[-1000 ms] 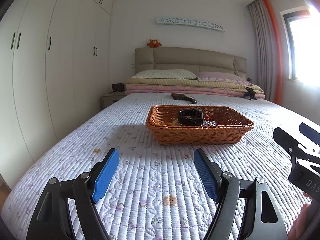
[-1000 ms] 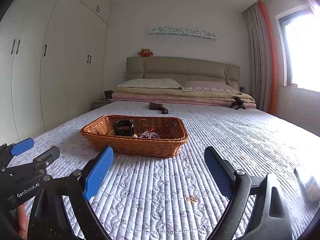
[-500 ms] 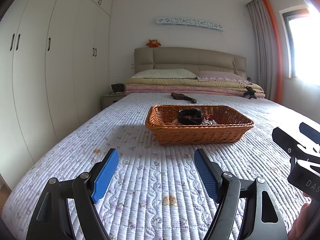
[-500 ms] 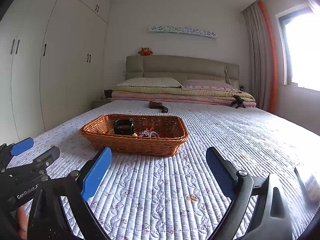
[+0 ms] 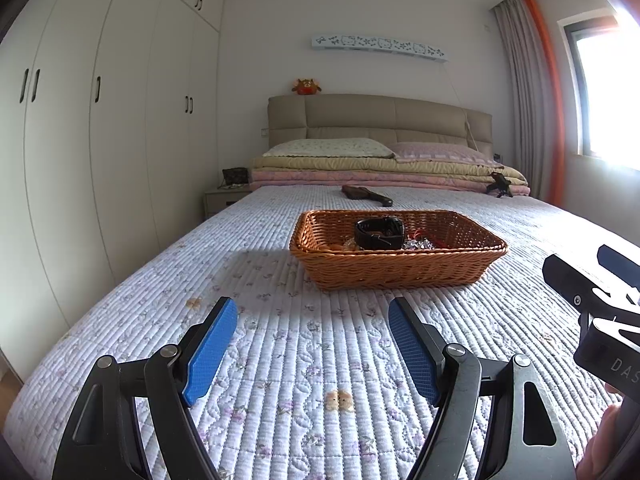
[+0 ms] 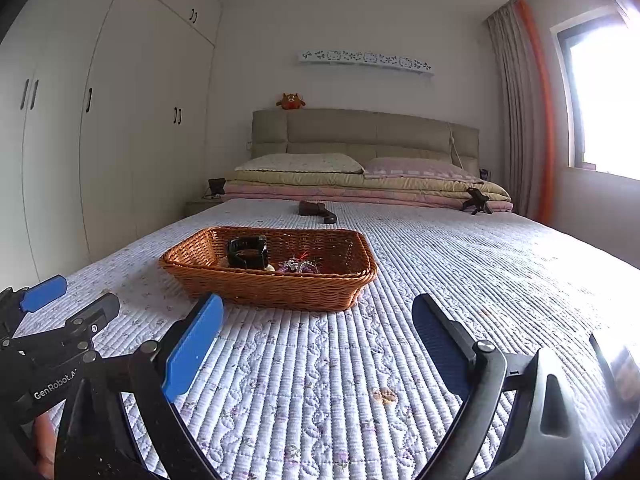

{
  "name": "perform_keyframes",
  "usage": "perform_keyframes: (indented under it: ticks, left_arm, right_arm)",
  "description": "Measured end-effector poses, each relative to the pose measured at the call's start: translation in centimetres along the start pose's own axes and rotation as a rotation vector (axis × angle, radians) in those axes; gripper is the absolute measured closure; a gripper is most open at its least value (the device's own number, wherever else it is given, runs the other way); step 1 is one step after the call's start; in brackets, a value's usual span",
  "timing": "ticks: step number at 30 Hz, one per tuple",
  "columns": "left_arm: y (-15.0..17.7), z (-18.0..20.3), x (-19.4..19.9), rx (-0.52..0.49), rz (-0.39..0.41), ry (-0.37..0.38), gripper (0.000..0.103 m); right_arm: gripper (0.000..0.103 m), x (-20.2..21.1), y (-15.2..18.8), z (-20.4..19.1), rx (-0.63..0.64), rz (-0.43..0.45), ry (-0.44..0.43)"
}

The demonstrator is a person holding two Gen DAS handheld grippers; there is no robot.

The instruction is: Organize jewelry

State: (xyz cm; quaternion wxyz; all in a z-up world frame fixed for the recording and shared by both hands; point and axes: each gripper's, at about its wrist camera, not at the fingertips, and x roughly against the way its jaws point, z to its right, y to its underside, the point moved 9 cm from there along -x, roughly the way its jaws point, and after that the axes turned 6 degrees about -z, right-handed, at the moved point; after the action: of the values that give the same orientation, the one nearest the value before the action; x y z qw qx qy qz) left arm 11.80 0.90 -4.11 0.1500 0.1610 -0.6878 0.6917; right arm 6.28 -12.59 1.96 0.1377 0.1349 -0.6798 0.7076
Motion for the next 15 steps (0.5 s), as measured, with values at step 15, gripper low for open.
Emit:
perform_keyframes:
  ticks: [15]
  left_arm:
    - [0.09, -0.01, 0.05, -0.004, 0.003, -0.007, 0.024]
  right_arm:
    - [0.006, -0.22, 0.15, -0.19, 0.001, -0.006, 0.0]
